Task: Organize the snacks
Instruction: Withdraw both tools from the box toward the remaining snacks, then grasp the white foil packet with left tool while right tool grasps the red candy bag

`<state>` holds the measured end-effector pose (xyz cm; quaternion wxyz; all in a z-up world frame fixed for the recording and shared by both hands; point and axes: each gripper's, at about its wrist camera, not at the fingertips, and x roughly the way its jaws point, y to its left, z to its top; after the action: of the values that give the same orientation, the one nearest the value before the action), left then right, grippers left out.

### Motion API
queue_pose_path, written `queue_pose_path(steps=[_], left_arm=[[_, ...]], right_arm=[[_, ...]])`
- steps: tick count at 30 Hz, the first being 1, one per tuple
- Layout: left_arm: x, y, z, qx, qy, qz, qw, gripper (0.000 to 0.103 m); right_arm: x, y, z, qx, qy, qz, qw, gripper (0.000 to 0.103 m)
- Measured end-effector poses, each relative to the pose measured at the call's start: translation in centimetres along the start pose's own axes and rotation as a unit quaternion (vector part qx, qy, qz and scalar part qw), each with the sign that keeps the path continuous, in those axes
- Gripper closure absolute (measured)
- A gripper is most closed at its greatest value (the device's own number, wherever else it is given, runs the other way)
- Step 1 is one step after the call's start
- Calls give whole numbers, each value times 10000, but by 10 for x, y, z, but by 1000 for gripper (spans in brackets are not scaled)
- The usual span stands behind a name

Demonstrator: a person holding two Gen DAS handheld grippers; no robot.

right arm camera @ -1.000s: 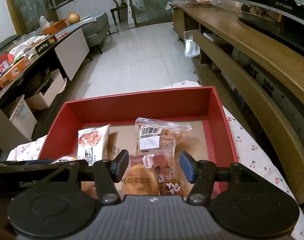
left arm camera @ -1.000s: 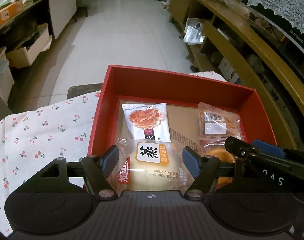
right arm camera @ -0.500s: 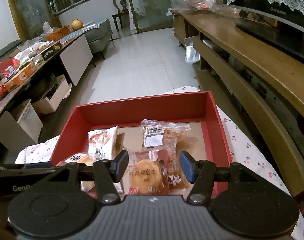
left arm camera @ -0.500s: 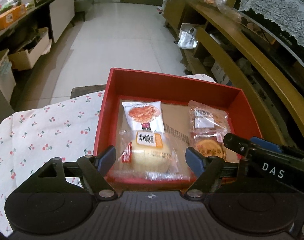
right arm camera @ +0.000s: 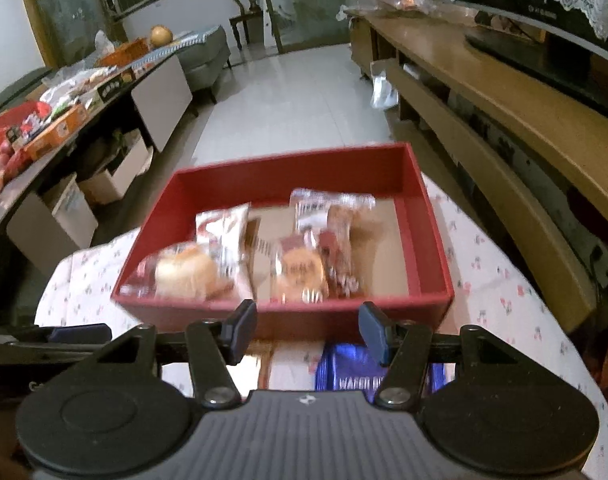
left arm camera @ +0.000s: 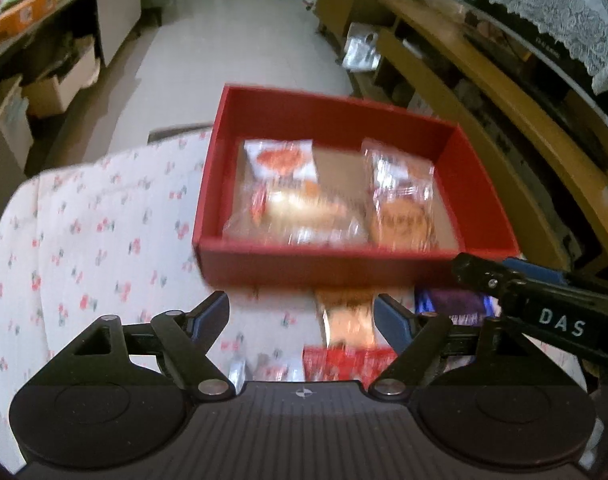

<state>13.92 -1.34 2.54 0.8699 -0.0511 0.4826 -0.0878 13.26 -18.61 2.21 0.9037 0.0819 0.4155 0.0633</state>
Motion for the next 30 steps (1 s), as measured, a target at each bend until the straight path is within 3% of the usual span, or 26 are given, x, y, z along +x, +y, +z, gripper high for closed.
queue_pose_path(steps=[13,23,30], left_arm=[[-12,32,-26,-282,225,116,9993,18],[-11,52,-28,-426,300,157,9985,18],[-3,47,-33,-318,434,103,9985,17]], right_arm=[[26,36,-51,-322,992,199,9943,21],[49,64,-58,-613,1285,346,9892,14],[61,63,-63,-800,1362,235,9872,19]])
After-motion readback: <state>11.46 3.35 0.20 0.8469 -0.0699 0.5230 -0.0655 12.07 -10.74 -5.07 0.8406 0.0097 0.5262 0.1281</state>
